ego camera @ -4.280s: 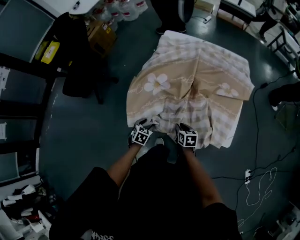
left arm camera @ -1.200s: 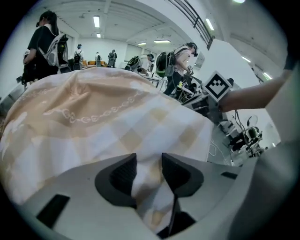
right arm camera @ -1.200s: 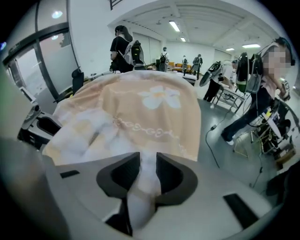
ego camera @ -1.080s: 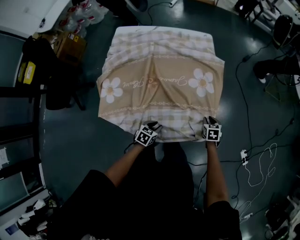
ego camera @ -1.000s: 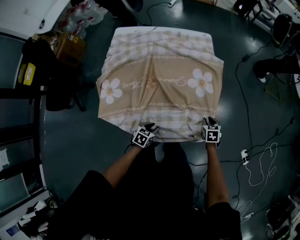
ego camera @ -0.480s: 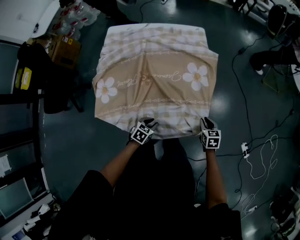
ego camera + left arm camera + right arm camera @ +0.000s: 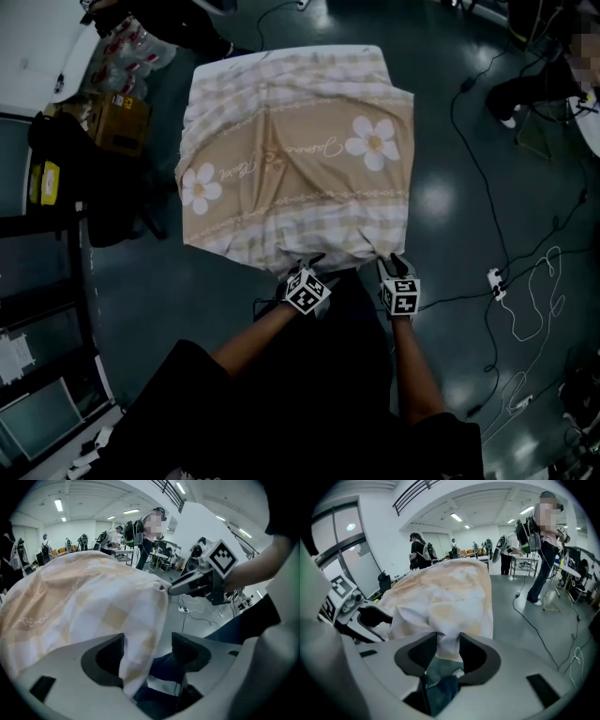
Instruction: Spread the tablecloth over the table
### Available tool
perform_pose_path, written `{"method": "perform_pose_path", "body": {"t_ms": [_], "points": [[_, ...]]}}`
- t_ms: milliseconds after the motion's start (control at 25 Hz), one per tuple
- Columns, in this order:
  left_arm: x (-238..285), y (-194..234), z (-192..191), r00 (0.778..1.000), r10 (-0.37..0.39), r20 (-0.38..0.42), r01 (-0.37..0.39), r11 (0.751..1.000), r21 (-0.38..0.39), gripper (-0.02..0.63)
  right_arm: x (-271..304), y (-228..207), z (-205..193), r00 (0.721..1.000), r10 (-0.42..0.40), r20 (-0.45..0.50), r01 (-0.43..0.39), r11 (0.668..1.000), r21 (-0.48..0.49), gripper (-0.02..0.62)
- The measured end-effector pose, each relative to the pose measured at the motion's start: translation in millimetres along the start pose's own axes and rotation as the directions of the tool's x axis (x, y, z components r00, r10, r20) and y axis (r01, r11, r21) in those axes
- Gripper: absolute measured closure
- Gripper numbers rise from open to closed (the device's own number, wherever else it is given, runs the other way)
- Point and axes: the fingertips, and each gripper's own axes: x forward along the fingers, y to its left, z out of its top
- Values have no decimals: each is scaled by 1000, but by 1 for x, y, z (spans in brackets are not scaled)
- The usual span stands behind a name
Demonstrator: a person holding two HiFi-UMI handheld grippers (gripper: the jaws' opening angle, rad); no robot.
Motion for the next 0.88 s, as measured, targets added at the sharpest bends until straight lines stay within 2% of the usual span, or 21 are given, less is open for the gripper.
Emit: {"method": "perform_pose_path", "body": {"t_ms": [120, 160, 200, 320, 400, 440, 560, 680, 800, 880], "points": [[18, 12, 5, 991, 129, -36, -128, 991, 25, 279, -1, 4, 8, 1000, -19, 4, 19, 1000, -4, 486], [19, 17, 5, 985, 169, -39, -168, 986, 19, 332, -4, 8, 10, 1000, -18, 16, 18, 1000, -6, 500], [18, 21, 4, 981, 189, -37, -189, 982, 8, 359, -9, 13, 11, 1000, -15, 27, 15, 1000, -6, 510], [8, 21, 5, 986, 164, -14, -165, 986, -28, 460, -27, 25, 13, 999, 10, 36, -8, 999, -41, 518], [-5, 21, 6, 990, 144, 1, -144, 989, -28, 534, -36, 31, 8, 1000, 21, 1, -21, 994, -106, 527], [-13, 22, 6, 990, 138, 7, -138, 990, -29, 548, -40, 31, 4, 1000, 16, -20, -18, 991, -135, 531], [-35, 28, 4, 991, 126, 33, -124, 991, -54, 558, -53, 22, 2, 998, -16, -52, 6, 983, -182, 546], [-55, 24, 2, 991, 124, 49, -123, 992, -28, 558, -63, 13, 14, 999, -25, -43, 16, 979, -203, 548], [-87, 11, -2, 984, 158, 82, -157, 987, -19, 563, -85, 13, 31, 1000, -25, -6, 23, 973, -230, 549], [-102, 15, -12, 975, 209, 80, -204, 977, -66, 572, -91, 5, 38, 998, -55, -3, 52, 958, -282, 549]]}}
